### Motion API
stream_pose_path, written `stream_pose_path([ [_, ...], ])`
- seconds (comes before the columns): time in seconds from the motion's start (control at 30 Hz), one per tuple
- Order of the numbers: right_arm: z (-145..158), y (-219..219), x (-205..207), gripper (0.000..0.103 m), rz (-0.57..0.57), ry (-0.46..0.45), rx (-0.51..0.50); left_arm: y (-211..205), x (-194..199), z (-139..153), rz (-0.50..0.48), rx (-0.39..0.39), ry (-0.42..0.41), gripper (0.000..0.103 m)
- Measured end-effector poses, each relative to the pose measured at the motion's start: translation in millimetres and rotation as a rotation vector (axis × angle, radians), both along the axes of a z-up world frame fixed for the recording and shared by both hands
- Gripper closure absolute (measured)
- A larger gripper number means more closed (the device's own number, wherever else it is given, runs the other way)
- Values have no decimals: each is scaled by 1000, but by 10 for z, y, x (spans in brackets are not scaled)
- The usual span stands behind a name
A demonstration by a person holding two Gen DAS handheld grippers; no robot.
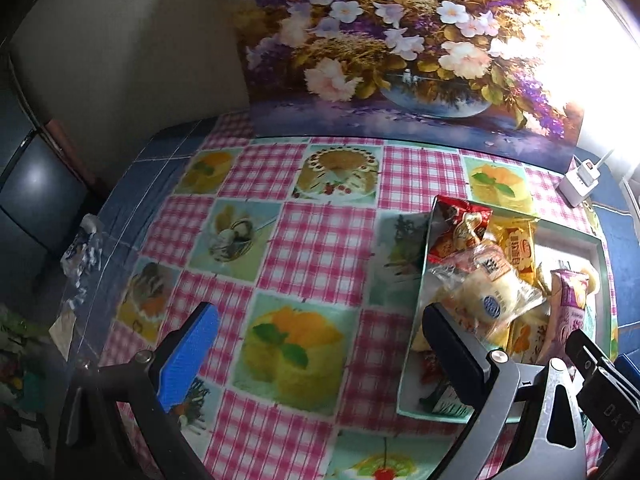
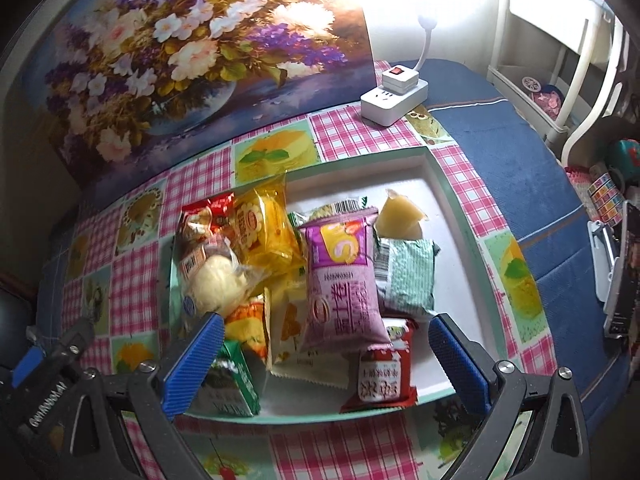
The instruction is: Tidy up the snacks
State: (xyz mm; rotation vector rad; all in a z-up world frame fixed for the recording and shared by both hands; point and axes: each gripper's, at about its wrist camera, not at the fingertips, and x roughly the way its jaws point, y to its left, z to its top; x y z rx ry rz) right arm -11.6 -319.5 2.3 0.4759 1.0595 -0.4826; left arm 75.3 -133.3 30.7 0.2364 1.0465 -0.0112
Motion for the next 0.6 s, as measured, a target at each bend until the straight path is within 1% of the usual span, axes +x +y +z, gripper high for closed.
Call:
stream_pose_path([
  [0.1, -3, 66, -59, 0, 15, 1, -7, 61, -86, 7, -12, -3, -1, 2],
  [0.27, 2, 206, -146, 0, 40, -2, -23, 141, -223, -14, -26, 30, -10, 2],
  [0.37, 0, 301, -177, 0, 56, -6, -31, 188, -293, -46, -35, 28, -3, 2],
  [0.53, -25, 456, -193, 0, 101, 6, -50, 222, -392, -112, -53, 58, 6, 2],
  [0.6, -42, 500, -204, 0, 113, 12, -54, 247, -414, -134, -58, 57, 13, 2],
])
